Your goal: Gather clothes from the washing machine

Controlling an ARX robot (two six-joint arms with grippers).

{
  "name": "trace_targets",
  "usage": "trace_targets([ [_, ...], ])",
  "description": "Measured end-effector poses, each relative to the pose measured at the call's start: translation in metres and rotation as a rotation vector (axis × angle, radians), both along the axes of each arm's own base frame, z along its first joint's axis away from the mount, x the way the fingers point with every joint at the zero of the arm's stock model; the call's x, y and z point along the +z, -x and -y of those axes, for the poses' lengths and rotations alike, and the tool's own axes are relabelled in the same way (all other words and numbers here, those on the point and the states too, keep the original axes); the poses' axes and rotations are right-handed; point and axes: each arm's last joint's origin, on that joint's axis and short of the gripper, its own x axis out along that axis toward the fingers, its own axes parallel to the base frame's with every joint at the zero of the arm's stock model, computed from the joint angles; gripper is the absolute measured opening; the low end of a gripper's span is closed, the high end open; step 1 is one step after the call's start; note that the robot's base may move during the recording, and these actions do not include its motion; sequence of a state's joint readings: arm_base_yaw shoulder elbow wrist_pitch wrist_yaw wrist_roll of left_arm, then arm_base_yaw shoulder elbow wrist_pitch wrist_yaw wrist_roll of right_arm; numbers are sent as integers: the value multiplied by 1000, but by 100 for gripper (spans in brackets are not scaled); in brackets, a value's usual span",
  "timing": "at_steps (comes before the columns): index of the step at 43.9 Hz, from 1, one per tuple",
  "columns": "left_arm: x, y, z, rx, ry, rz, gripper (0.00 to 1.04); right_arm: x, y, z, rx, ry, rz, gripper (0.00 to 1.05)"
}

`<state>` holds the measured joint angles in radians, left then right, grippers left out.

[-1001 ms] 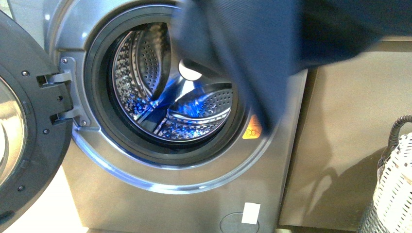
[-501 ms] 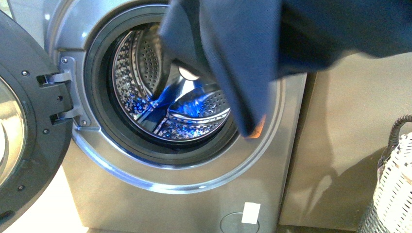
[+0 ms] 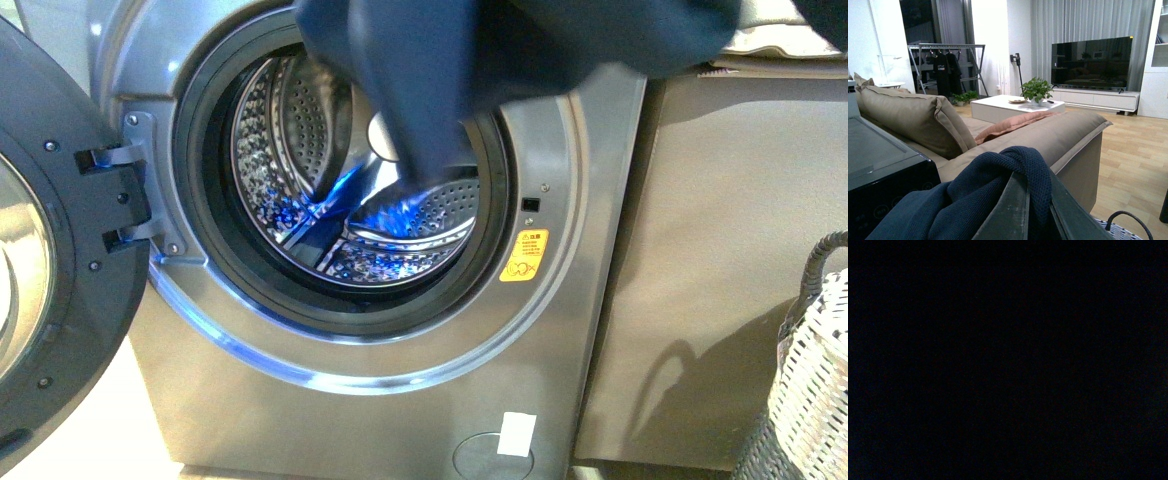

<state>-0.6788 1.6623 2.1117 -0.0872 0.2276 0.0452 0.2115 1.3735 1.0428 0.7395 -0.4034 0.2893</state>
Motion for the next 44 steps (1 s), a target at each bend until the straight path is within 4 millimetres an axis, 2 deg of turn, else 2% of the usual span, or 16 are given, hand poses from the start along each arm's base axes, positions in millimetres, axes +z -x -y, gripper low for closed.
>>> trace_targets([
  [14, 0, 0, 0, 0, 0, -1, 5, -5, 3, 5, -5, -42, 4, 30],
  [19, 0, 0, 0, 1, 0, 0, 22, -6, 8, 10, -14, -58, 6, 17],
  [21, 0, 0, 0, -1, 0, 1, 32, -3, 11, 15, -29, -74, 13, 12],
  [23, 1, 0, 0, -3, 0, 3, 41, 1, 14, 19, -47, -86, 22, 10],
  [31, 2, 1, -1, -4, 2, 6, 65, 12, 20, 38, -102, -112, 52, 10],
  [41, 2, 1, -1, -6, 3, 8, 97, 32, 33, 76, -203, -131, 105, 10],
  [44, 2, 1, -1, -5, 1, 10, 100, 37, 38, 88, -233, -131, 121, 10],
])
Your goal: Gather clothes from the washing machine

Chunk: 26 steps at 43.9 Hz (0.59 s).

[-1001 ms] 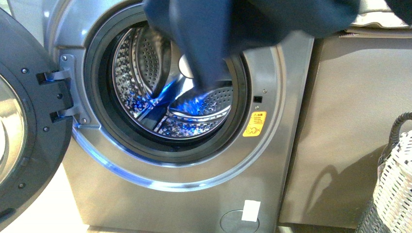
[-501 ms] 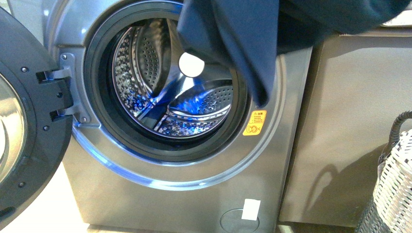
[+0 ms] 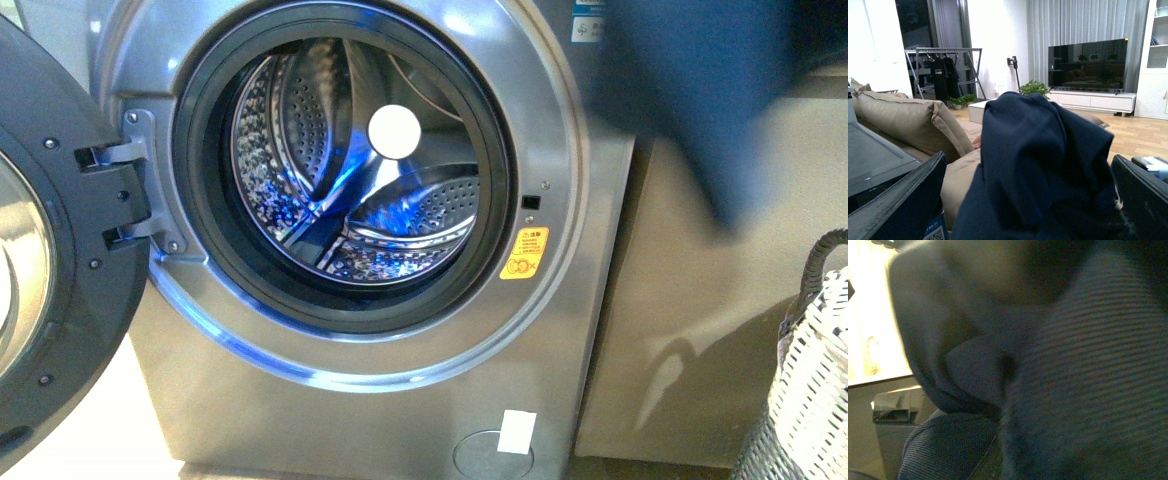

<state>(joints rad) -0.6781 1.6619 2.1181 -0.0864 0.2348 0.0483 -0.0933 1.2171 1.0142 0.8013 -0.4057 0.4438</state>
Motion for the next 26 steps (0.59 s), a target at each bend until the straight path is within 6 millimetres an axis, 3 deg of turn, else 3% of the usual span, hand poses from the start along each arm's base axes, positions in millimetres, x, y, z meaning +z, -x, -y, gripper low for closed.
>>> trace_targets([
  [9, 0, 0, 0, 0, 0, 1, 98, 8, 18, 45, -137, 3, -7, 10],
  [15, 0, 0, 0, 0, 0, 1, 98, -2, 25, 72, -234, 27, -123, 10],
  [23, 0, 0, 0, 0, 0, 1, 98, -38, 26, 89, -317, 95, -248, 9],
  [26, 0, 0, 0, 0, 0, 1, 98, -66, 23, 98, -352, 121, -324, 9],
])
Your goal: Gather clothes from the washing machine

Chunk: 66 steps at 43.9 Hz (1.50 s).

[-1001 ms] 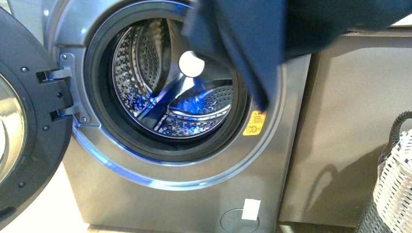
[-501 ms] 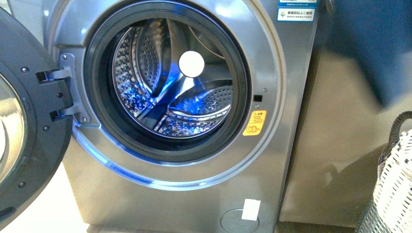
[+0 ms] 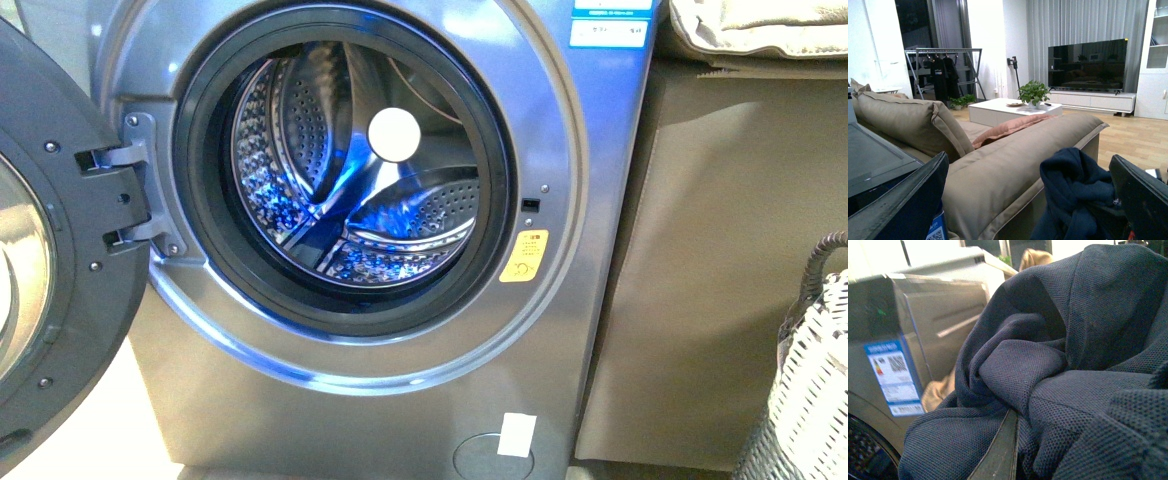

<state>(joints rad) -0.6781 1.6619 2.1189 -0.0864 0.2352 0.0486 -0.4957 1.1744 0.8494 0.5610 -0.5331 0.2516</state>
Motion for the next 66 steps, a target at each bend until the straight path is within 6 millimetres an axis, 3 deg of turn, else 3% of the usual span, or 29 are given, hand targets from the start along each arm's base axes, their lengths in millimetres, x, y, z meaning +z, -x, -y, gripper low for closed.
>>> trace_targets([
  [2, 0, 0, 0, 0, 0, 0, 98, -20, -4, 7, -23, -1, -56, 9],
  [4, 0, 4, 1, 171, 7, -121, 92, -42, -9, 14, -48, -3, -106, 9],
  [5, -7, 6, -7, 334, -12, -214, 86, -51, -11, 18, -59, -8, -128, 9],
  [8, -30, 13, -27, 606, -30, -315, 76, -69, -16, 25, -79, -22, -169, 9],
  [13, -64, 29, -67, 817, 18, -332, 60, -93, -20, 34, -115, -41, -225, 9],
  [16, -84, 42, -90, 849, 41, -323, 51, -105, -22, 38, -127, -50, -252, 9],
  [19, -124, 57, -118, 891, 53, -321, 36, -122, -25, 41, -133, -52, -288, 9],
  [26, -188, 74, -141, 876, 22, -339, 13, -147, -29, 43, -133, -50, -346, 9],
  [28, -216, 76, -149, 873, -4, -357, 3, -157, -30, 43, -141, -49, -372, 9],
  [30, -239, 78, -153, 864, -30, -380, 4, -169, -32, 44, -151, -58, -409, 9],
  [34, -272, 82, -163, 876, -59, -412, 4, -184, -31, 45, -153, -87, -472, 22],
  [40, -294, 94, -177, 888, -42, -398, 4, -198, -24, 42, -132, -121, -533, 45],
  [48, -321, 106, -188, 881, -40, -394, 4, -192, -6, 30, -69, -167, -546, 75],
  [54, -340, 112, -194, 889, -45, -403, 4, -155, 5, 17, -28, -146, -426, 99],
  [66, -360, 122, -207, 873, -42, -393, 4, -80, 20, -21, 29, -61, -178, 97],
])
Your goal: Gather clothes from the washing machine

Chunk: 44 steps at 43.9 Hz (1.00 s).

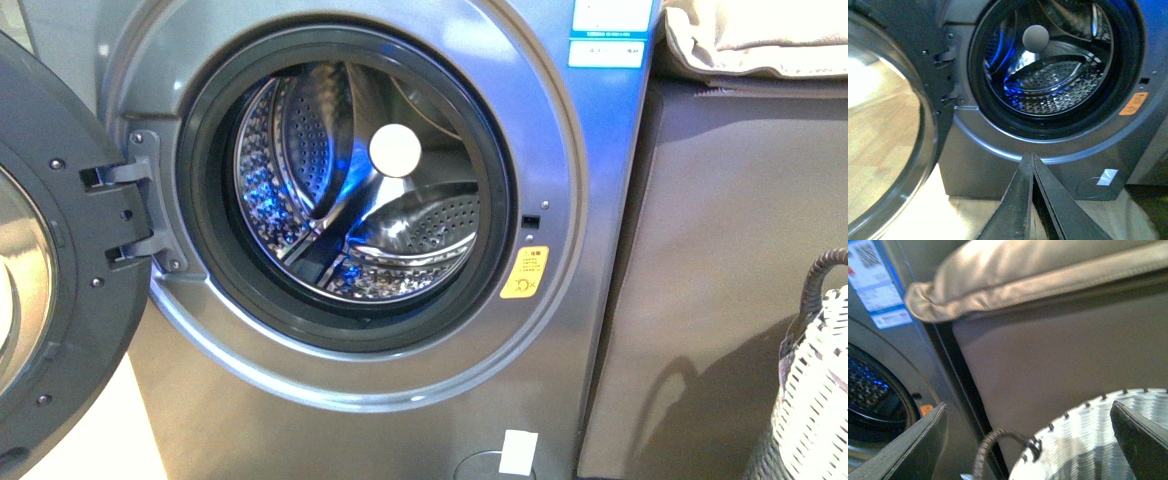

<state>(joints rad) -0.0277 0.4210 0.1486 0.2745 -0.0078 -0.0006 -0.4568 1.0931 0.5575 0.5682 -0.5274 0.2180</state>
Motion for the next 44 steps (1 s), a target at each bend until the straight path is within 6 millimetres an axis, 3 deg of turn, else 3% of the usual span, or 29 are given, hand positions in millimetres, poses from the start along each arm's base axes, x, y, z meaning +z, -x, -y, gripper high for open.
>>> trace_targets([
  [14, -16, 9, -3, 18, 0, -1, 4, 50, 36, -42, 83, -5, 244, 97],
  [21, -21, 12, -3, 18, 0, -2, 4, 47, 63, -69, 115, 53, 379, 97],
  [25, -25, 15, -3, 18, 0, -3, 4, 30, 79, -87, -53, 100, 134, 78],
  [29, -27, 16, -3, 18, 0, -2, 4, 4, 84, -89, -72, 153, 9, 64],
  [36, -35, 19, -3, 18, 0, 2, 4, -29, 88, -89, -75, 190, -39, 36],
  [44, -39, 28, -3, 18, 0, -21, 4, -45, 94, -89, -77, 197, -20, 8],
])
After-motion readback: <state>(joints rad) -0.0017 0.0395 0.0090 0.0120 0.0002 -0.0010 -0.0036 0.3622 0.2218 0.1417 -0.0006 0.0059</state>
